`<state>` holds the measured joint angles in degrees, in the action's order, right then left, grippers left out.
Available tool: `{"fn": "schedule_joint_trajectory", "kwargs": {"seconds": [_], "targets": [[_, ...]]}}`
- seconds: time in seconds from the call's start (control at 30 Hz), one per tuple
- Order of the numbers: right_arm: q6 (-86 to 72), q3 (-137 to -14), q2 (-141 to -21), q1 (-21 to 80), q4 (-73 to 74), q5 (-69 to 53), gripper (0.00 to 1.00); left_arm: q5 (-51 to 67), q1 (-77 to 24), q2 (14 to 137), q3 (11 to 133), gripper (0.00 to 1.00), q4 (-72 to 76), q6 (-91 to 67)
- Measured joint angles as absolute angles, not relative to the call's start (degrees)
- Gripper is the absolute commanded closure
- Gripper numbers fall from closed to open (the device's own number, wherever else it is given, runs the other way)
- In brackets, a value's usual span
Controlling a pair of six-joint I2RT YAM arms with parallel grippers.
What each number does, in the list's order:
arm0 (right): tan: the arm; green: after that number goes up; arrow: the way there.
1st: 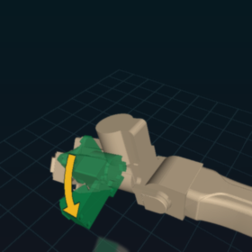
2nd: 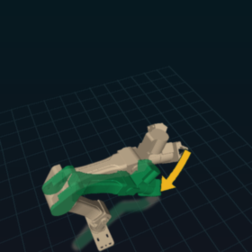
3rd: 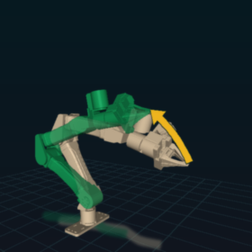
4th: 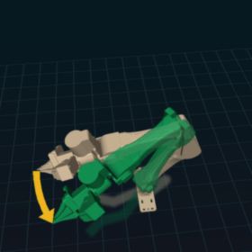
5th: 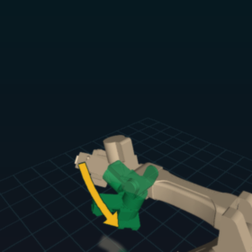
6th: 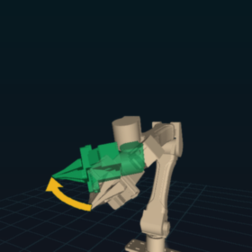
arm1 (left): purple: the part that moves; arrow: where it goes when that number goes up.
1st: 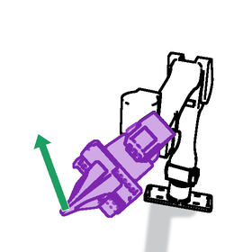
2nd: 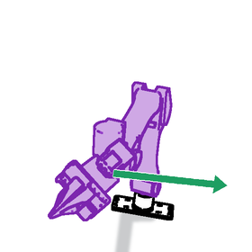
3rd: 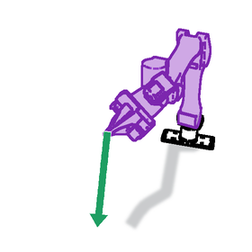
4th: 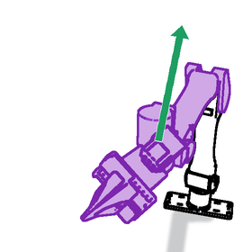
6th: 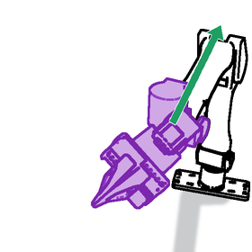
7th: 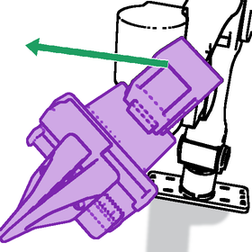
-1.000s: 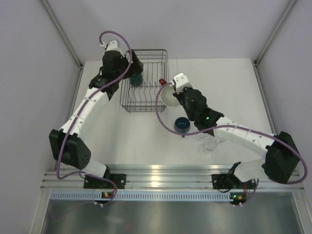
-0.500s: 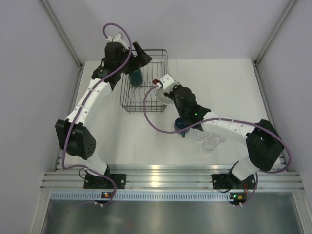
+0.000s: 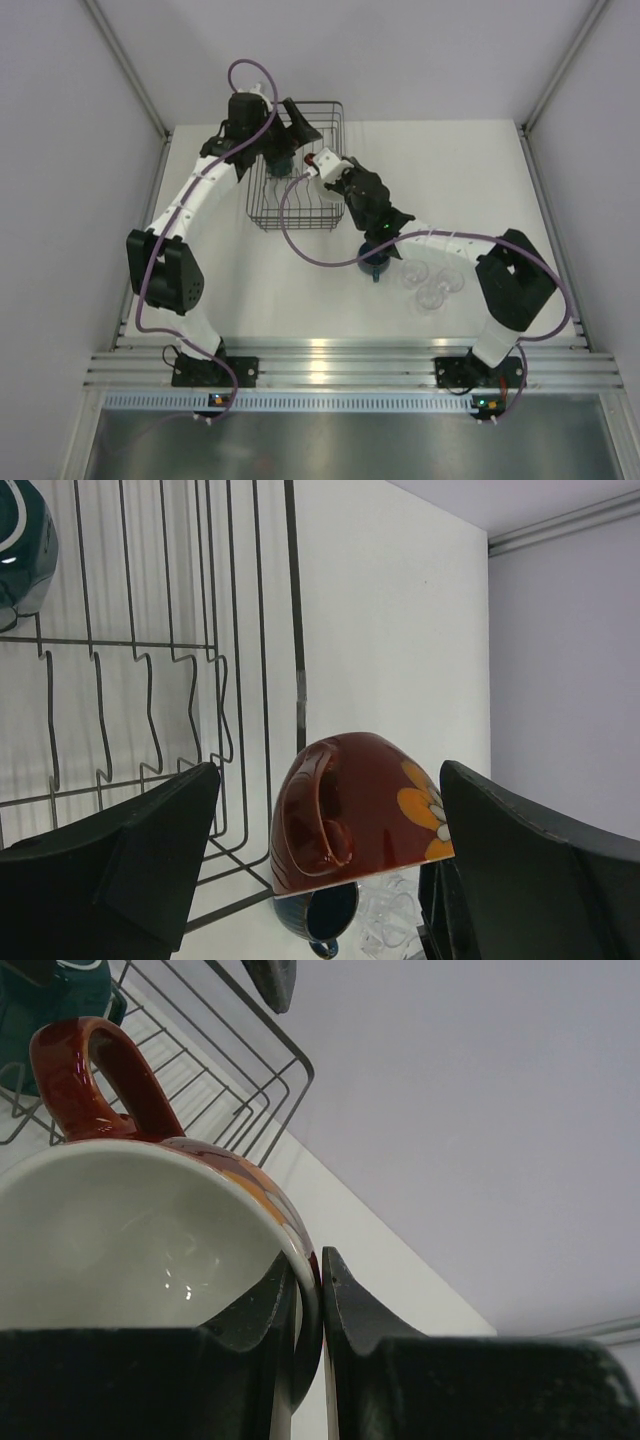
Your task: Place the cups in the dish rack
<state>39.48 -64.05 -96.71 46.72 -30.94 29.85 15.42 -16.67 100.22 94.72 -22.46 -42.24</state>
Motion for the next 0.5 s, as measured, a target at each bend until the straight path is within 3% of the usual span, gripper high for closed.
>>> {"fn": "schedule_joint_trajectory", "kwargs": {"seconds": [0.5], "targets": [[41.6, -67.9, -100.4, 45.1, -33.0, 29.9, 1.0, 12.6, -18.9, 98.8, 91.3, 0.05, -22.8, -46.8]]}}
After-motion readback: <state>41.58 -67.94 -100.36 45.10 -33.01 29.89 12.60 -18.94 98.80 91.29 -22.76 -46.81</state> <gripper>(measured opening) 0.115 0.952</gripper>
